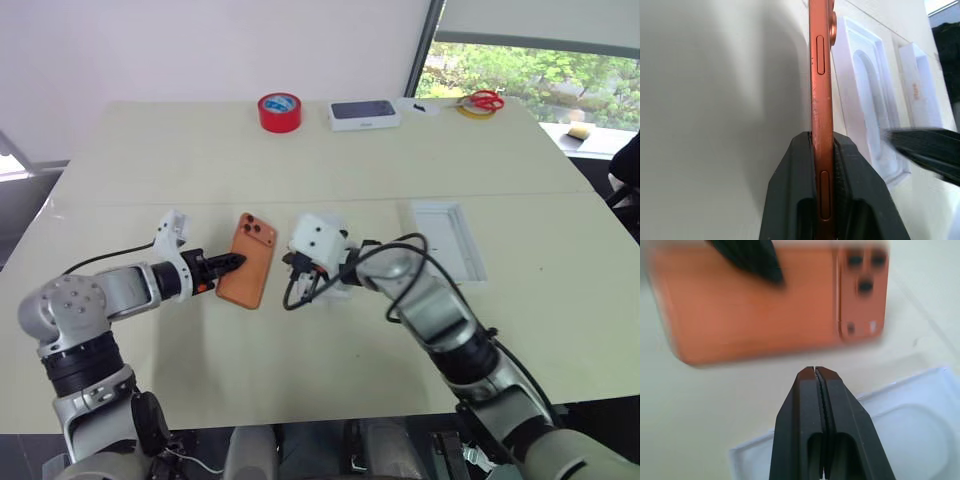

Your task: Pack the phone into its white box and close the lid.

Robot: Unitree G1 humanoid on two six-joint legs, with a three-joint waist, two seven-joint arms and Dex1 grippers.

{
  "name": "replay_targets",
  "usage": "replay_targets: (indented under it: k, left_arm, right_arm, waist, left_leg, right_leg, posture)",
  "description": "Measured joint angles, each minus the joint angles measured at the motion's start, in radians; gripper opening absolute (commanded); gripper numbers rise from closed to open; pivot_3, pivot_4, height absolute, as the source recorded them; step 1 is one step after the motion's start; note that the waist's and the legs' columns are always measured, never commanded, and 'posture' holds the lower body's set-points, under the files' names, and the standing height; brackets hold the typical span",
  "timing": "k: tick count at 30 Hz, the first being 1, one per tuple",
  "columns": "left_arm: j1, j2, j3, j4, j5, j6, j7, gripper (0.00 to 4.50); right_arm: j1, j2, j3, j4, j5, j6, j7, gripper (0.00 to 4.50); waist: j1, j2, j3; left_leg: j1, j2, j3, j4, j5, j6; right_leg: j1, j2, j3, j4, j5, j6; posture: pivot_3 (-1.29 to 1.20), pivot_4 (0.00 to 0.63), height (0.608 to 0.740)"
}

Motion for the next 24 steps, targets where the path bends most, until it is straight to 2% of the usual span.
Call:
replay_targets:
  k: [6, 10, 14, 17, 19, 24]
  left_arm:
    - [-0.078, -0.110, 0.204, 0.045, -0.049, -0.001, 0.140, 0.03]
    - [-0.163, -0.273, 0.246, 0.002, -0.114, -0.001, 0.245, 0.03]
    - [-0.178, -0.456, 0.215, -0.050, -0.136, -0.004, 0.324, 0.03]
    - [-0.159, -0.540, 0.155, -0.057, -0.118, -0.015, 0.367, 0.03]
    - [-0.135, -0.553, 0.090, -0.056, -0.094, -0.026, 0.385, 0.03]
    - [-0.095, -0.555, 0.047, -0.046, -0.062, -0.082, 0.402, 0.03]
  right_arm:
    - [0.113, -0.117, -0.167, -0.096, 0.102, -0.045, 0.033, 0.00]
    - [0.185, -0.222, -0.313, -0.108, 0.203, -0.078, 0.093, 0.00]
    - [0.235, -0.283, -0.441, -0.110, 0.290, -0.094, 0.121, 0.00]
    - [0.275, -0.307, -0.508, -0.117, 0.345, -0.095, 0.125, 0.00]
    - [0.323, -0.338, -0.541, -0.145, 0.376, -0.095, 0.126, 0.00]
    - [0.373, -0.372, -0.572, -0.183, 0.411, -0.095, 0.106, 0.00]
  waist:
    - [0.010, -0.003, 0.002]
    - [0.030, -0.004, 0.003]
    - [0.024, -0.005, 0.003]
    - [0.019, -0.005, 0.003]
    - [0.020, -0.005, 0.003]
    - [0.022, -0.005, 0.003]
  left_leg:
    - [-0.003, -0.001, -0.001, 0.002, 0.000, 0.001]
    - [-0.003, -0.002, -0.001, 0.003, -0.001, 0.002]
    - [-0.002, -0.002, 0.000, 0.002, -0.001, 0.002]
    - [-0.001, -0.001, -0.001, 0.001, 0.000, 0.001]
    - [-0.001, -0.001, -0.001, 0.001, 0.000, 0.001]
    - [-0.001, -0.001, -0.001, 0.002, 0.000, 0.001]
  right_leg:
    - [-0.001, -0.001, -0.001, -0.001, 0.000, 0.000]
    - [0.001, -0.001, -0.001, -0.002, 0.000, 0.000]
    - [0.001, 0.000, -0.001, -0.002, 0.000, 0.001]
    - [0.001, 0.001, -0.001, -0.002, 0.000, 0.000]
    - [0.001, 0.001, -0.001, -0.002, 0.000, 0.000]
    - [0.001, 0.000, -0.001, -0.002, 0.000, 0.000]
  posture:
    - [0.00, 0.150, 0.730]
    - [0.00, 0.150, 0.730]
    - [0.00, 0.150, 0.730]
    - [0.00, 0.150, 0.730]
    - [0.00, 0.150, 0.730]
    - [0.00, 0.150, 0.730]
